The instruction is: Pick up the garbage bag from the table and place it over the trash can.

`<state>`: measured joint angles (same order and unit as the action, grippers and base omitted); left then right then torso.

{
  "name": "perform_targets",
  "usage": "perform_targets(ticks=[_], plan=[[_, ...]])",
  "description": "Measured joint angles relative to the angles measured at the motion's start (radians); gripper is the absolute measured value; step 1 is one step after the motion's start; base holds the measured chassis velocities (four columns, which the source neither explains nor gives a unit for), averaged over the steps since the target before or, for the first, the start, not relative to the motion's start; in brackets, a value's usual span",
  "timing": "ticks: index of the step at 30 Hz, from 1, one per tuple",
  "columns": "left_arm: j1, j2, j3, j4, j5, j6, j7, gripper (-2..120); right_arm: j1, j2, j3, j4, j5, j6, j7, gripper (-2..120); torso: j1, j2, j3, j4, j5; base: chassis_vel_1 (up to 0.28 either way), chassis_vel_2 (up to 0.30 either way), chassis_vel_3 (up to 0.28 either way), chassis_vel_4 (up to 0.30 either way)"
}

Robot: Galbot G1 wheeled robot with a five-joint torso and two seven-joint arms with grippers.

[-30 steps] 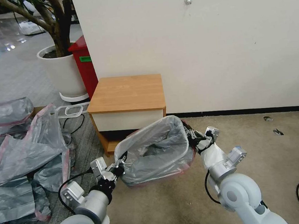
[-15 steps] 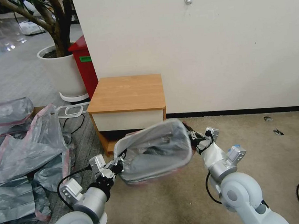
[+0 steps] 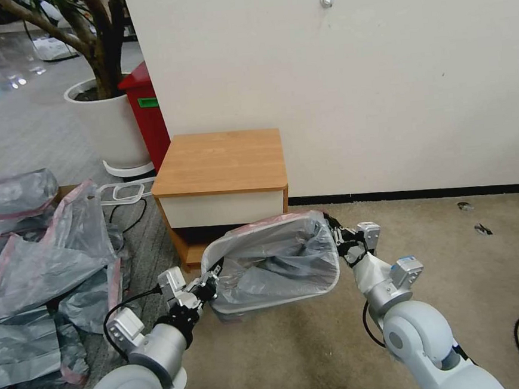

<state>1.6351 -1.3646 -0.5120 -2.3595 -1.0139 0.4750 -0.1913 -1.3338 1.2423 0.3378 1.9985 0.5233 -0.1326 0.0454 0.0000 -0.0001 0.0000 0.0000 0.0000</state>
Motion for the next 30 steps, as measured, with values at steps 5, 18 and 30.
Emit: perform_targets(ticks=[5,18,30], plan=[[0.001,-0.005,0.008,-0.003,-0.001,0.000,0.002,6,0.014,-0.002,0.004,-0.030,-0.012,-0.001,0.015,0,0.000,0.000,0.000,0.0000,0.0000,0.000,0.000,0.000,0.000],[-0.005,-0.006,0.001,-0.003,0.007,-0.004,0.000,6,-0.017,0.000,0.004,0.014,-0.042,-0.009,0.011,12,0.000,0.000,0.000,0.0000,0.0000,0.000,0.000,0.000,0.000],[-0.031,-0.006,-0.021,0.014,0.037,-0.003,-0.051,5,-0.102,-0.002,0.017,0.167,0.018,-0.062,0.007,53,0.000,0.000,0.000,0.0000,-0.0001,0.000,0.000,0.000,0.000]])
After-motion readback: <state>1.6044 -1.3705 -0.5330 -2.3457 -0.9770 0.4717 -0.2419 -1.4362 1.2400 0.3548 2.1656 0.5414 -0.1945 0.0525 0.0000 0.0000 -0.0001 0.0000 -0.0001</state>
